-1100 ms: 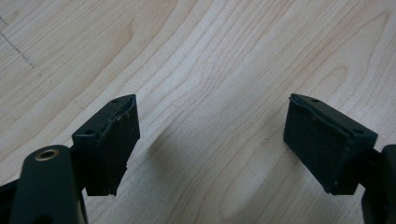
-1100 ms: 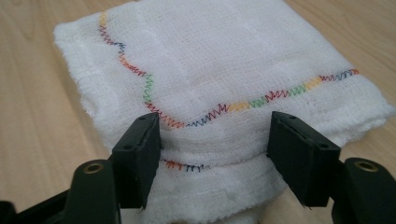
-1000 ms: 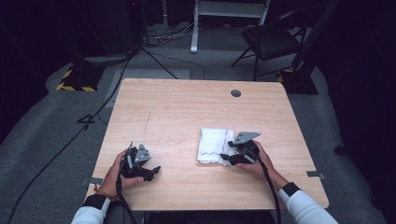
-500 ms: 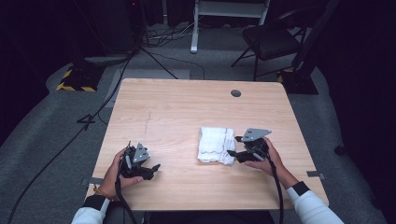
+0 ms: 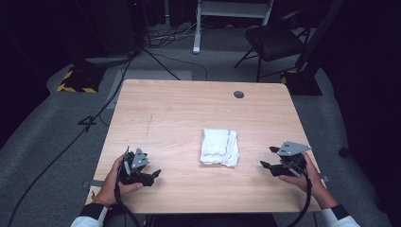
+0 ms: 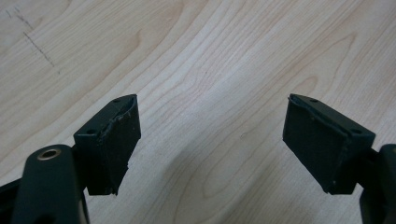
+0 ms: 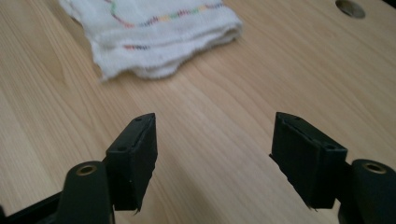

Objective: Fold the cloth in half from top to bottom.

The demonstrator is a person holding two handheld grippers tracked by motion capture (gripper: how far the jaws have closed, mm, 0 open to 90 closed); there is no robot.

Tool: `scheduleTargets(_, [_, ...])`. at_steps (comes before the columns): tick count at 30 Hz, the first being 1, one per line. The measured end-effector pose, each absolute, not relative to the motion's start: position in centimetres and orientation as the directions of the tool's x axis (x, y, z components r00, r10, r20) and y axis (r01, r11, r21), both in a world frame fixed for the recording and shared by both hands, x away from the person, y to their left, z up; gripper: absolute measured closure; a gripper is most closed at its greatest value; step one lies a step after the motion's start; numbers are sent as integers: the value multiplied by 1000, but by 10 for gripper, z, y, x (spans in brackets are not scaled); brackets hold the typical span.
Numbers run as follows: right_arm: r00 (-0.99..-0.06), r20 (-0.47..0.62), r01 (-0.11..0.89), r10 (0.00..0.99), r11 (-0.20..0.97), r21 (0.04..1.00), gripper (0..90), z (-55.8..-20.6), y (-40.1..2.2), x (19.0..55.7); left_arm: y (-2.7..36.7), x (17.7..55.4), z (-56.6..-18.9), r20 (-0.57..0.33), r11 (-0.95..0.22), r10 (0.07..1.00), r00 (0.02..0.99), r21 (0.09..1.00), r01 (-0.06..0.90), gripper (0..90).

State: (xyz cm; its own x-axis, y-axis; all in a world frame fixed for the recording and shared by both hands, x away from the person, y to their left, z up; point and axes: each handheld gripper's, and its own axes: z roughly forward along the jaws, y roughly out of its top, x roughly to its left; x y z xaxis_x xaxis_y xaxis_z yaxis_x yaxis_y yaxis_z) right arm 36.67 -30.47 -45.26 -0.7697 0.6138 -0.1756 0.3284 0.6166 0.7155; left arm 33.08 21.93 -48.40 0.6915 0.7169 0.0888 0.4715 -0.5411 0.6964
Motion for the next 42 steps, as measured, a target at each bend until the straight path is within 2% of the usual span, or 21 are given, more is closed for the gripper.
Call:
scheduleTargets(4, [-749,-151,379,645,604,701,301,-467,-327,361,222,331,-486,64,-534,711,700,697,479,197])
scheduleTargets(11, [-698,-42,475,715,506,720,282,-489,-364,358,227,333,-496,44,-553,710,703,652,518,196])
scheduleTargets(15, [-672,-4,507,741,464,727,264,-500,-374,357,228,334,-499,-8,-519,719,695,659,545,185])
scheduleTargets(18, [-655,-10,502,755,446,741,261,-500,-377,356,228,334,-504,-13,-495,721,693,691,527,165])
scheduleTargets(42, [-634,-5,514,774,425,745,240,-503,-378,355,228,333,-504,-14,-489,727,687,691,532,164])
